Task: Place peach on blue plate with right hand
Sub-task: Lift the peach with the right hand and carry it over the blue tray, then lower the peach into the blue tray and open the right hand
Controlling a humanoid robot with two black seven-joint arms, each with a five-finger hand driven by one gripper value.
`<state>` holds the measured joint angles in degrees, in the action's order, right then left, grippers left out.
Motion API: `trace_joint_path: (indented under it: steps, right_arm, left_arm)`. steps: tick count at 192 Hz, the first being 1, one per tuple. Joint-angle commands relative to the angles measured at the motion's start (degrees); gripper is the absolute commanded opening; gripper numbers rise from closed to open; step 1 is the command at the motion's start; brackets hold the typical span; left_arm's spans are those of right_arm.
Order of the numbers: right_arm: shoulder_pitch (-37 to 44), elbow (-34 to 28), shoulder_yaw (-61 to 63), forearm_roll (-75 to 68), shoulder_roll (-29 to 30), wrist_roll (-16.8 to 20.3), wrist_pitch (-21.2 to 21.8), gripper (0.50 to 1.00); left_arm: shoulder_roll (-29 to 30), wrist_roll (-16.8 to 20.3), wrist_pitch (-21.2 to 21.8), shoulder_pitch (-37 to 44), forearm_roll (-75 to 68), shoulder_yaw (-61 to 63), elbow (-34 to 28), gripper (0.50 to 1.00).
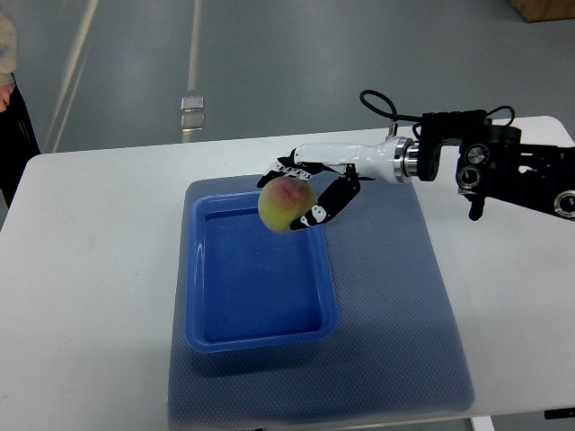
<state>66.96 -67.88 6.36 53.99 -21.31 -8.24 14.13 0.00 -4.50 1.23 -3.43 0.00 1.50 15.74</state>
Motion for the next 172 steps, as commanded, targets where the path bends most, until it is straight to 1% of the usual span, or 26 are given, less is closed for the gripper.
trace_joint_path:
  steps: [1,10,11,27,52,56,66,67,68,69,70,71,72,73,74,75,76,77,78,79,84,85,93,95,137,172]
  right_arm:
    - [-0.6,6.7,-1.7,0.5,7.68,-0.1,-0.42,0.5]
    - [-0.6,6.7,-1.7,0.5,7.68,-0.1,-0.42,0.5]
    - [-1.3,9.4,-2.31,1.37,10.3,-0.1,-0.94,0.5]
    - [-2.53,12.94,-3.28,3.66,13.75,-0.19,-2.18,0.5]
    - [-4.38,14.35,-3.72,4.9,15.68,-0.28,-2.36,0.5]
    - [-4.64,14.44,-3.72,4.9,15.77,-0.28,-2.36,0.531]
    - [-4.64,14.44,-3.72,4.9,15.77,-0.28,-2.36,0.531]
    - [-4.99,14.96,-3.72,4.9,15.86,-0.28,-2.36,0.624]
    - [-5.0,14.97,-3.72,4.9,15.86,-0.28,-2.36,0.625]
    - [-5.0,15.05,-3.72,4.9,15.86,-0.28,-2.36,0.653]
    - [-5.0,15.05,-3.72,4.9,15.86,-0.28,-2.36,0.654]
    - [-5.08,15.14,-3.64,4.9,15.86,-0.28,-2.36,0.686]
    - [-5.08,15.14,-3.63,4.9,15.86,-0.28,-2.36,0.686]
    - [-5.17,15.23,-3.63,4.9,15.86,-0.28,-2.36,0.715]
    - [-5.17,15.23,-3.63,4.9,15.86,-0.28,-2.36,0.715]
    - [-5.17,15.4,-3.63,4.9,15.77,-0.28,-2.36,0.743]
    - [-5.17,15.41,-3.63,4.9,15.77,-0.28,-2.36,0.744]
    - [-5.17,15.49,-3.63,4.9,15.86,-0.28,-2.36,0.77]
    - [-5.17,15.49,-3.63,4.9,15.86,-0.28,-2.36,0.77]
    - [-5.26,15.67,-3.63,4.9,15.86,-0.19,-2.36,0.794]
    - [-5.26,15.93,-3.55,4.9,15.86,-0.19,-2.44,0.836]
    - [-5.35,16.02,-3.55,4.9,15.86,-0.19,-2.44,0.856]
    - [-5.35,16.2,-3.55,4.9,15.77,-0.19,-2.36,0.925]
    - [-5.35,16.2,-3.55,4.9,15.77,-0.19,-2.36,0.932]
    - [-4.91,16.11,-2.05,3.93,14.63,-0.19,-2.09,0.934]
    - [-5.0,16.11,7.26,2.96,10.06,-0.46,-1.39,0.934]
  left_arm:
    - [0.0,0.01,0.0,0.0,0.0,0.0,-0.1,1.0]
    - [0.0,0.01,0.0,0.0,0.0,0.0,-0.1,1.0]
    - [0.0,0.01,0.0,0.0,0.0,0.0,-0.1,1.0]
    - [0.0,0.01,0.0,0.0,0.0,-0.09,-0.27,1.0]
    - [0.0,0.01,0.0,0.0,0.0,0.0,-0.27,1.0]
    - [0.0,0.01,0.0,0.0,0.0,0.0,-0.19,1.0]
    - [0.0,0.01,0.0,0.0,0.0,0.0,-0.18,1.0]
    - [0.0,0.01,0.0,0.0,0.0,0.0,-0.18,1.0]
    - [0.0,0.01,0.0,0.0,0.0,0.0,-0.18,1.0]
    - [0.0,0.01,0.0,0.0,0.0,0.0,-0.18,1.0]
    - [0.0,0.01,0.0,0.0,0.0,0.0,-0.18,1.0]
    - [0.0,0.01,0.0,0.0,0.0,0.0,-0.18,1.0]
    - [0.0,0.01,0.0,0.0,0.0,0.0,-0.18,1.0]
    - [0.0,0.01,0.0,0.0,0.0,0.0,-0.18,1.0]
    - [0.0,0.01,0.0,0.0,0.0,0.0,-0.18,1.0]
    - [0.0,0.01,0.0,0.0,0.0,0.0,-0.18,1.0]
    - [0.0,0.01,0.0,0.0,0.0,0.0,-0.18,1.0]
    - [0.0,0.01,0.0,0.0,0.0,0.0,-0.18,1.0]
    - [0.0,0.01,0.0,0.0,0.0,0.0,-0.18,1.0]
    - [0.0,0.01,0.0,0.0,0.0,0.0,-0.18,1.0]
    - [0.0,0.01,0.0,0.0,0.0,0.0,-0.18,1.0]
    - [0.0,0.01,0.0,0.0,0.0,0.0,-0.27,1.0]
    - [0.0,0.01,0.0,0.0,0.0,0.0,-0.27,1.0]
    - [0.0,0.01,0.0,0.0,0.0,0.0,-0.27,1.0]
    - [0.0,0.01,0.0,0.0,0.0,-0.09,-0.36,1.0]
    - [0.0,0.01,0.0,0.0,0.0,0.0,-0.36,1.0]
